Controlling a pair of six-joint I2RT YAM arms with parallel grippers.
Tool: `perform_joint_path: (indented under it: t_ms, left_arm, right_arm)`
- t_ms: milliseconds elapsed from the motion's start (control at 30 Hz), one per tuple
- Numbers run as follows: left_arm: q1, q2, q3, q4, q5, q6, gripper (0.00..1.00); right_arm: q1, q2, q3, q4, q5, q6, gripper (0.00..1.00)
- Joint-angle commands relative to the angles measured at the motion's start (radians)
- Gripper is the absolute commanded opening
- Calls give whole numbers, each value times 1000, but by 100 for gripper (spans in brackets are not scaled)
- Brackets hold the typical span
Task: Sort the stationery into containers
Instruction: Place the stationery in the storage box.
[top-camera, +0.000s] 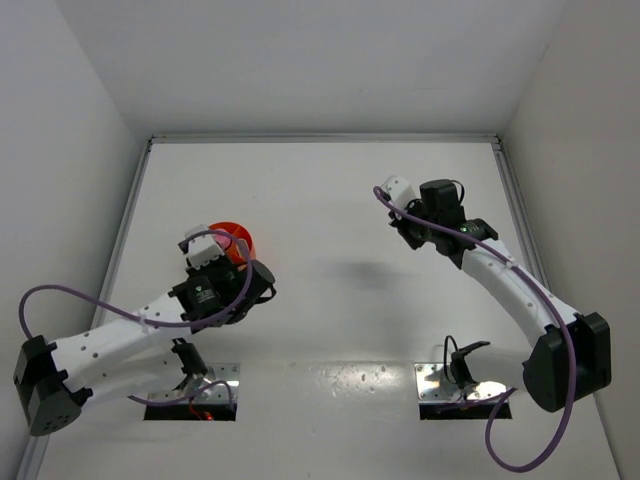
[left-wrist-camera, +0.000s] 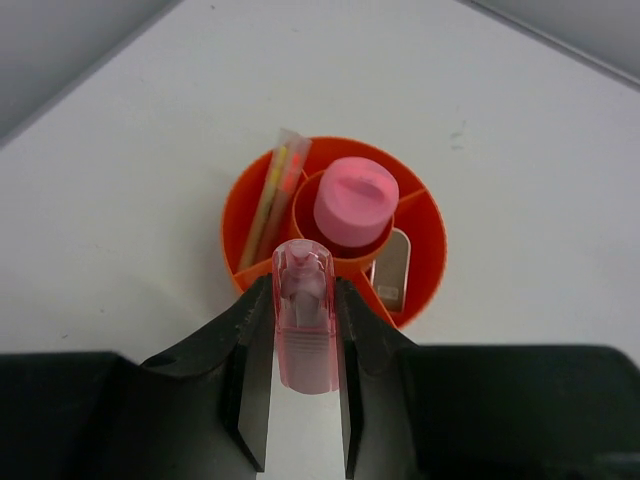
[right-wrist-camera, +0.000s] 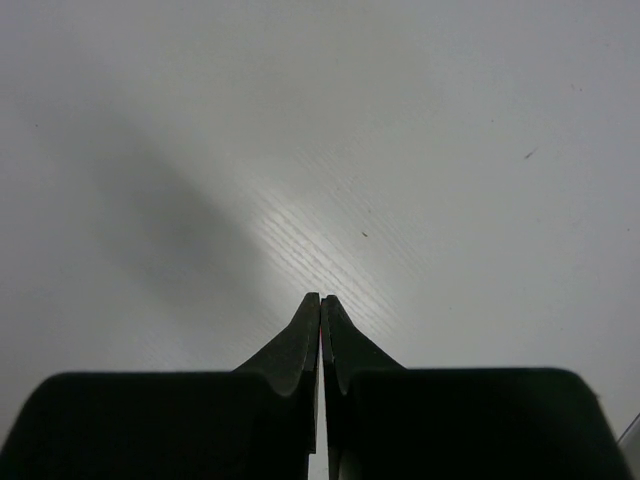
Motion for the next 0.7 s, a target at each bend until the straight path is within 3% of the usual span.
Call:
perform_joint_path:
  t_ms: [0,667]
  left_arm:
    - [28,37,-11,-8,-158,-133,0]
    - [37,311,-21,-8,-333,-294,0]
  right_arm:
    - [-3,9,2,8,-19,5,1]
    - [-3,19,2,8,-19,-4,0]
